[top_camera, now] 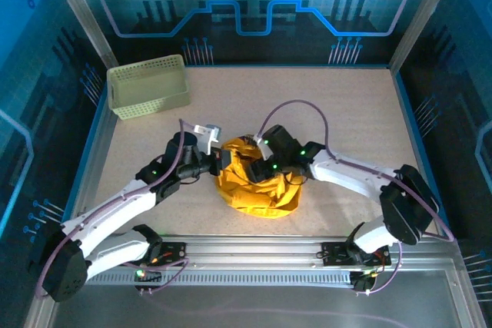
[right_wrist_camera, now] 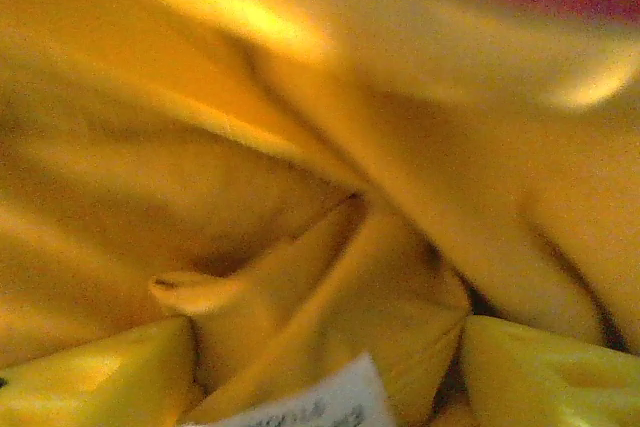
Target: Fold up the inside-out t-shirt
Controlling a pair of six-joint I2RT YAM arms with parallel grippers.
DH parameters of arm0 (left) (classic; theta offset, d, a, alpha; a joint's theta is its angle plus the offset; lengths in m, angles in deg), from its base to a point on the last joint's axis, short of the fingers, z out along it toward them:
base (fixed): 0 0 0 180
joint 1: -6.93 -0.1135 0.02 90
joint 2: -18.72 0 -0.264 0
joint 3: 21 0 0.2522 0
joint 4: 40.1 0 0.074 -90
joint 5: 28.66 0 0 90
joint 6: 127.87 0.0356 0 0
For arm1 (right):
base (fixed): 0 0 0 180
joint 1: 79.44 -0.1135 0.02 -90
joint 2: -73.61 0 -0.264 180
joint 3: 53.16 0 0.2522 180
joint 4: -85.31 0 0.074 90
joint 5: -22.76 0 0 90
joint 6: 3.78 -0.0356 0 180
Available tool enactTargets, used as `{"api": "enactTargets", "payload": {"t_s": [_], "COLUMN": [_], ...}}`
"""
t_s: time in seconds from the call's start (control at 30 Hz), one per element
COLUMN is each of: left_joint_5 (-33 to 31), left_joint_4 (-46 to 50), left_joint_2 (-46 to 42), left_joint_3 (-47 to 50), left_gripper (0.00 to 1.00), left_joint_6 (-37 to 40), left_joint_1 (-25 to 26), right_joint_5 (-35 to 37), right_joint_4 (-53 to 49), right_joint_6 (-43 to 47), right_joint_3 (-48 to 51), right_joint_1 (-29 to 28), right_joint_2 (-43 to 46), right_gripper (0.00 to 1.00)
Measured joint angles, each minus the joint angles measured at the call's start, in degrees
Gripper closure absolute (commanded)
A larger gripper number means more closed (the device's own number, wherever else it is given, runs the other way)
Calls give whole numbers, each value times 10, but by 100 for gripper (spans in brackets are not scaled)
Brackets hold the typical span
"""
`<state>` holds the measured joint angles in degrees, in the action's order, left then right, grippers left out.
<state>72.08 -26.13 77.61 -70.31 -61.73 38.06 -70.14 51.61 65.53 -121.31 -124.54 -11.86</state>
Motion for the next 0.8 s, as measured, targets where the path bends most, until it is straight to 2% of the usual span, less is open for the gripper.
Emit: {"api": "enactTargets", "payload": {"t_s": [0.1,0.23,0.43,0.67,0.8], "left_joint_5": [-3,-4,-4,-2,-1], "left_joint_4": [-2,-5,-22,-38,-45], "left_joint_2": [-2,-2,-5,-23,-26], "left_joint_3": [20,54,102,116,116], "left_gripper": [100,100,100,100,100], "left_joint_6": [-18,-33,-50,-63,-62], "left_joint_1": [-26,-32,-33,-33,-33], "right_joint_5": [13,15,1,-5,0], "right_joint_4": [19,42,35,29,22], "right_joint_6": [-12,-17,-15,6,9], "right_joint_3": [28,56,32,-41,-44], "right_joint_1": [-13,-15,14,27,27], "right_joint_2": [-1,22,76,5,-35], "right_gripper": [23,22,30,40,41]}}
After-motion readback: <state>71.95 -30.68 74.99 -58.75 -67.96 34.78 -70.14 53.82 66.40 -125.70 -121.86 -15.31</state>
